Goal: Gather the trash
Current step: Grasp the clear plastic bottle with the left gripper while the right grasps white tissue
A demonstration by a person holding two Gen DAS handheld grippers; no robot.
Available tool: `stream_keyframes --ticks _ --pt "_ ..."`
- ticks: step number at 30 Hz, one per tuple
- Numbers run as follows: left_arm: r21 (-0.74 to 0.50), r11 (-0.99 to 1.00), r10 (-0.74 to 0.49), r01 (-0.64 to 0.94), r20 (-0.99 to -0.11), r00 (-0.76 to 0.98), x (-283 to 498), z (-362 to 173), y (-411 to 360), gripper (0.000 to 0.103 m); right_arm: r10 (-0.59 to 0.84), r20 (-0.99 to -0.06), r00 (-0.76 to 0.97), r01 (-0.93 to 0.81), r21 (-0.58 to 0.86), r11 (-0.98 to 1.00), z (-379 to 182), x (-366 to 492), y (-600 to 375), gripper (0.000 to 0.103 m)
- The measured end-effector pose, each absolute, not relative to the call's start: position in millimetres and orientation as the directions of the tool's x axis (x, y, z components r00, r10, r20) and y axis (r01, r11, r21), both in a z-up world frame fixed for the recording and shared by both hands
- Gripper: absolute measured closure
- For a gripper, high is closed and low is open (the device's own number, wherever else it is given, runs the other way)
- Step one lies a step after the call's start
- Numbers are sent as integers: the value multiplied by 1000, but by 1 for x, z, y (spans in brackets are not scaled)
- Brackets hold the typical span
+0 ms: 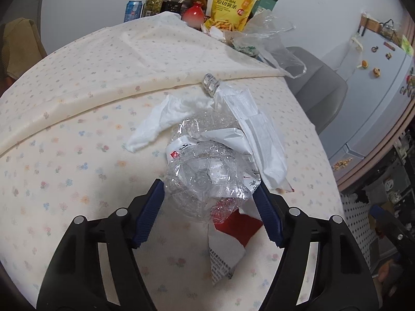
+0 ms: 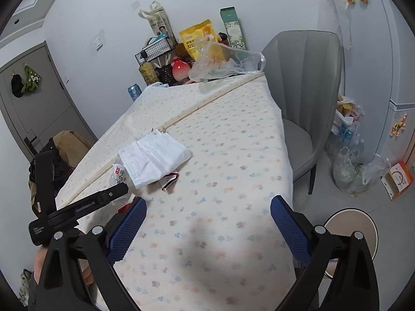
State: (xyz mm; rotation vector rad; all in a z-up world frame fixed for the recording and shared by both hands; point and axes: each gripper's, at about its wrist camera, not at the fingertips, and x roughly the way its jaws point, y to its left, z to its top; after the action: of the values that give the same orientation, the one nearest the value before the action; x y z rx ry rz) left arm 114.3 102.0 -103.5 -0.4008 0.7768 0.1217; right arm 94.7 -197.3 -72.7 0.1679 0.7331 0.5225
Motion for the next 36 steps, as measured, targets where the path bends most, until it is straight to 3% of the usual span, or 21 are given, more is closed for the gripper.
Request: stream_keyframes --ticks 2,5,6,7,19,25,31,36 --pt "-317 915 -46 -249 -695 718 109 -100 106 38 519 -596 613 -406 326 854 -73 97 -191 9" --pt "-328 909 -43 -259 -690 723 102 -95 115 50 534 -599 597 -425 329 843 -74 99 -178 11" --pt "-332 906 -41 -262 -686 726 99 -93 118 71 540 -602 588 -433 329 839 -75 100 -172 13" --pt "-336 903 -41 -267 -687 725 96 -91 122 74 546 -606 579 -441 331 834 -75 102 -167 14" --pt "-351 893 10 -281 -609 793 62 -57 156 82 588 -638 497 -530 313 788 -78 116 -98 20" --pt "-381 869 25 -314 -601 799 51 -56 176 82 584 -671 457 -565 288 773 -84 130 -63 33" --pt "-390 857 41 -337 -601 798 46 -59 185 82 564 -713 417 -580 269 769 -98 137 -44 53" --pt "-393 858 31 -332 -605 796 49 -62 183 82 597 -705 383 -609 294 737 -97 136 -43 84"
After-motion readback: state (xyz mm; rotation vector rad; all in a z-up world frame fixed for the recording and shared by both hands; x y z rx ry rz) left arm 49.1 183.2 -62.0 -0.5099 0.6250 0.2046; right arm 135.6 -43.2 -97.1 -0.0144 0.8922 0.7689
